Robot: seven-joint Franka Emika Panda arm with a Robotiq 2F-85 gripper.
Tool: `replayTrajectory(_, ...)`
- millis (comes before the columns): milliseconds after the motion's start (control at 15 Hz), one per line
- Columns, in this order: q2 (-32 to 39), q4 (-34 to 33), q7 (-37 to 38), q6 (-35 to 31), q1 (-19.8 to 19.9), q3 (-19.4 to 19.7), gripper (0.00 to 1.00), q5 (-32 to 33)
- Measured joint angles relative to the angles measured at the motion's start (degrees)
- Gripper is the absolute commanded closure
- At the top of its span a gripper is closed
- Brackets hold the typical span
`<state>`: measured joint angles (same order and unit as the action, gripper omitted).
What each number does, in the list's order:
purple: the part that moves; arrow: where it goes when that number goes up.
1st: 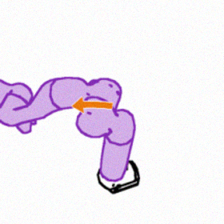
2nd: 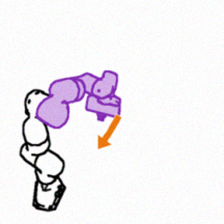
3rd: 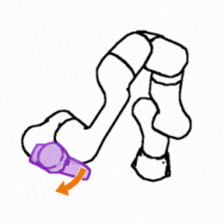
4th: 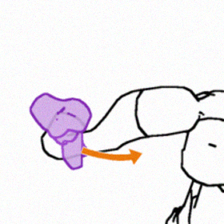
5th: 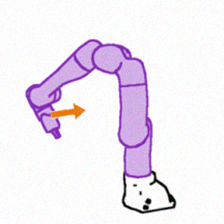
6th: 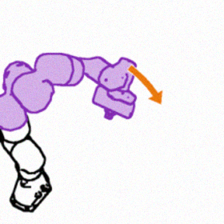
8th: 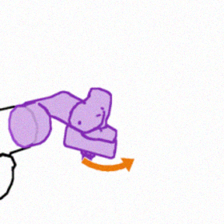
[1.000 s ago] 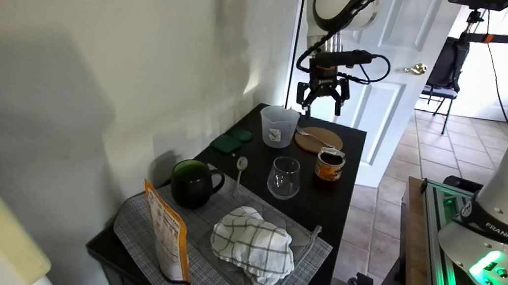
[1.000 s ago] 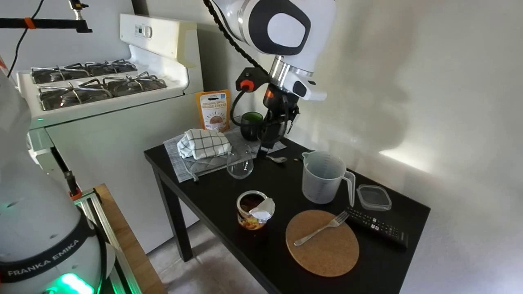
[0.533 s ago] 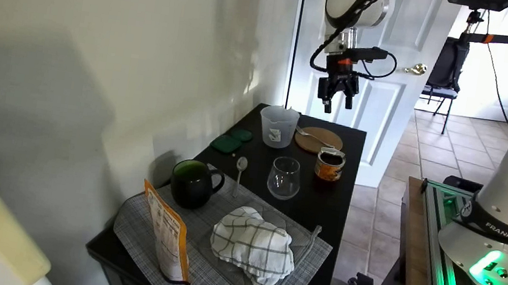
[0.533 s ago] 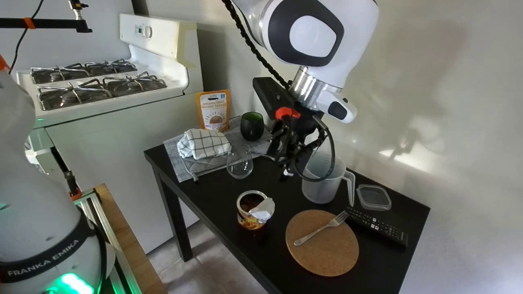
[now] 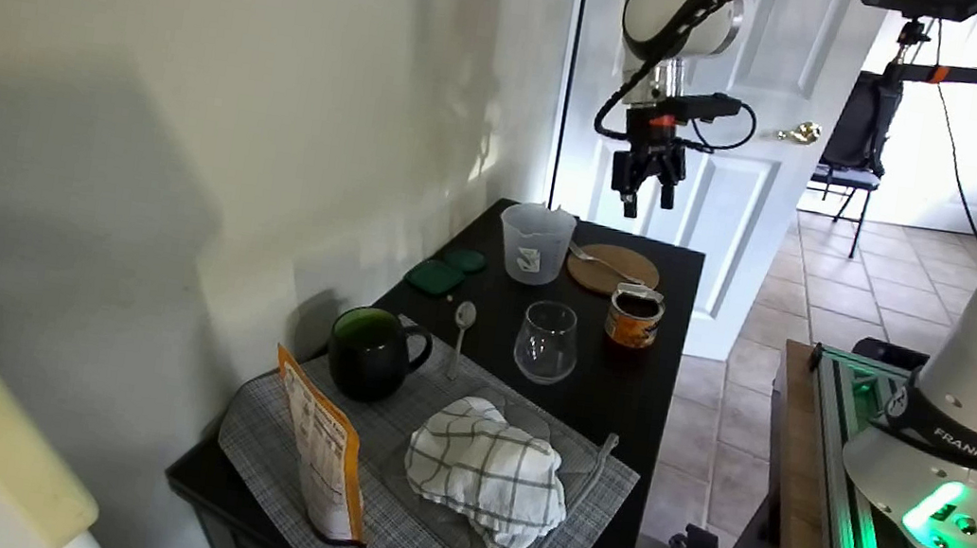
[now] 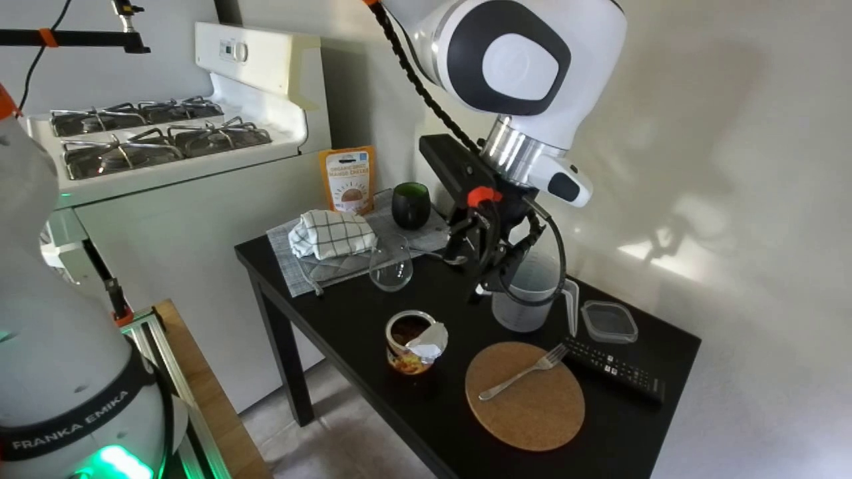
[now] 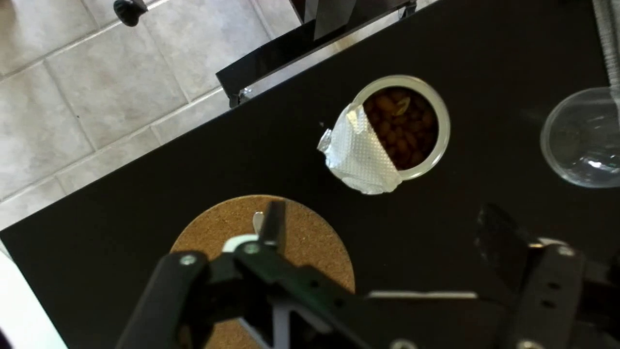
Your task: Pick up the black ball like object from the table put it in the clear jar, pick up the silver fork and then put it in the glass cup on the left
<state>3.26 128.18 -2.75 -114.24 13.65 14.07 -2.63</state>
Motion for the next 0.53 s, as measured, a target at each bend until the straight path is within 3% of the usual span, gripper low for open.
replayTrajectory(333,4.3,0.73,-0.11,-16.5,1.89,1.33,0.0,-0.13)
replayTrajectory(533,7.58,0.73,-0.11,-20.05,2.18,1.52,0.0,0.68)
